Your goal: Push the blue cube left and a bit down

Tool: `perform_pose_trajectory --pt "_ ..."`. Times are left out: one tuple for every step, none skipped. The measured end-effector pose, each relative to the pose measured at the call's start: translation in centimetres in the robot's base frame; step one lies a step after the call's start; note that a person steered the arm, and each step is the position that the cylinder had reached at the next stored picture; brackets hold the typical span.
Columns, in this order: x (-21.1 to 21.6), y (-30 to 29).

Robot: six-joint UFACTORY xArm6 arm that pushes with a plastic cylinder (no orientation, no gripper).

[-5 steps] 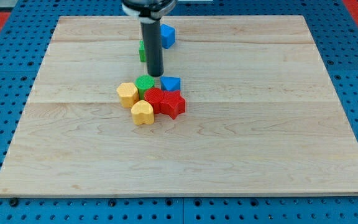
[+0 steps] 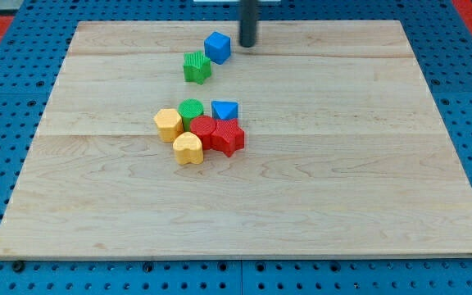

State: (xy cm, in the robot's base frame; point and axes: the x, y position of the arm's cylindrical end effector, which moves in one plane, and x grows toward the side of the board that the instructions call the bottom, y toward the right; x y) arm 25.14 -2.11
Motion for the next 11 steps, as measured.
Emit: perform_pose_trajectory --pt "4.0 -7.9" --pt "5.6 -10.6" --pt "1.3 -10.9" --pt "-0.6 -10.8" --pt "-1.2 -12.8" --pt "-1.6 -13.4" --pt "-2.0 -13.4" --pt "-3.2 -12.1" --pt "-0.2 -17.1" --pt "8.6 -20.2" --pt "10.4 -20.3"
